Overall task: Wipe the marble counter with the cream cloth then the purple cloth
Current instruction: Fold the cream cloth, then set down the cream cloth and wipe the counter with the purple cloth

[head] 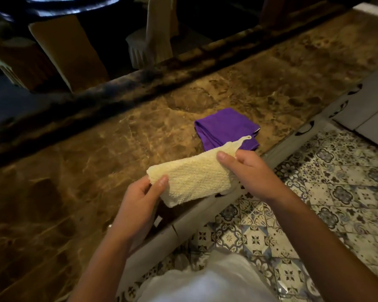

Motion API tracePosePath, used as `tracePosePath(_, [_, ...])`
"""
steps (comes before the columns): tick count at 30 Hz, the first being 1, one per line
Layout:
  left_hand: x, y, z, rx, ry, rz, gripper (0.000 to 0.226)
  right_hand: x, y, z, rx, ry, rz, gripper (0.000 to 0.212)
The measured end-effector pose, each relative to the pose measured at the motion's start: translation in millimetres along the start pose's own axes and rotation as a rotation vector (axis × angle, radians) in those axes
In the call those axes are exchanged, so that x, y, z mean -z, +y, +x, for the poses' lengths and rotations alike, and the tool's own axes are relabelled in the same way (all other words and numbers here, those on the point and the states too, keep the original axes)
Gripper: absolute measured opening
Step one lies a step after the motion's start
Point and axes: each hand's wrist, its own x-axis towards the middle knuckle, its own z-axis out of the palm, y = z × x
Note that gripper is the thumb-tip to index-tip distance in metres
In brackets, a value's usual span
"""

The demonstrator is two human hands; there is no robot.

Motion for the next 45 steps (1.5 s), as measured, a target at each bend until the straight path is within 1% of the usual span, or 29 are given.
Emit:
tracePosePath(1, [3, -2, 5, 0.028, 0.014, -0.015, 0.029, -1, 1, 9, -0.008, -0.032, 0.009, 0.071])
tracePosePath(3, [6, -6, 14, 0.087, 0.053, -0.026, 0.032, -4, 8, 28, -0.03, -0.082, 0.033, 0.051])
tracePosePath(4, [6, -10, 19, 0.103, 0.087, -0.017, 0.036, -5, 11, 38, -0.036, -0.101, 0.041, 0.048])
tracePosePath(6, [5, -15, 28, 0.142, 0.184, -0.008, 0.04, -9, 17, 60, -0.058, -0.138, 0.034, 0.055])
tracePosePath(9, [5, -22, 43, 0.197, 0.285, -0.001, 0.036, -17, 33, 98, -0.092, -0.201, -0.017, 0.064])
tracePosePath(11, [7, -29, 52, 0.265, 0.354, 0.035, 0.029, -25, 41, 118, -0.103, -0.241, -0.042, 0.052])
tracePosePath(12, [10, -33, 56, 0.292, 0.396, 0.067, 0.029, -30, 44, 127, -0.1, -0.26, -0.056, 0.049])
tracePosePath(14, [13, -40, 62, 0.33, 0.48, 0.138, 0.033, -39, 49, 145, -0.08, -0.291, -0.106, 0.051])
tracePosePath(16, [16, -45, 67, 0.338, 0.54, 0.18, 0.041, -46, 54, 161, -0.039, -0.326, -0.164, 0.053])
tracePosePath(19, [20, -48, 70, 0.336, 0.594, 0.26, 0.055, -55, 55, 174, 0.004, -0.383, -0.254, 0.051])
tracePosePath(20, [21, -49, 70, 0.342, 0.6, 0.293, 0.053, -56, 56, 176, 0.015, -0.401, -0.284, 0.051])
tracePosePath(22, [21, -52, 70, 0.351, 0.618, 0.331, 0.043, -56, 57, 179, 0.031, -0.417, -0.342, 0.053])
tracePosePath(24, [21, -54, 70, 0.349, 0.66, 0.423, 0.04, -56, 57, 182, 0.066, -0.399, -0.434, 0.056])
tracePosePath(27, [22, -58, 73, 0.354, 0.74, 0.689, 0.046, -58, 56, 186, 0.124, -0.356, -0.641, 0.06])
tracePosePath(30, [20, -61, 77, 0.405, 0.787, 0.957, 0.047, -61, 55, 190, 0.123, -0.372, -0.868, 0.056])
tracePosePath(32, [19, -64, 78, 0.418, 0.799, 1.072, 0.043, -62, 54, 189, 0.123, -0.371, -0.926, 0.054])
tracePosePath(35, [20, -69, 77, 0.395, 0.812, 1.117, 0.047, -65, 50, 185, 0.139, -0.353, -0.948, 0.051])
tracePosePath(38, [20, -68, 74, 0.396, 0.79, 1.151, 0.051, -62, 41, 178, 0.17, -0.389, -0.982, 0.047])
tracePosePath(40, [20, -62, 72, 0.408, 0.779, 1.185, 0.056, -48, 33, 175, 0.193, -0.369, -0.991, 0.051])
tracePosePath(42, [16, -51, 70, 0.343, 0.808, 1.185, 0.06, -24, 25, 173, 0.209, -0.262, -0.985, 0.057])
tracePosePath(45, [1, -33, 78, 0.187, 0.792, 1.191, 0.059, 22, 22, 176, 0.219, -0.026, -0.939, 0.053])
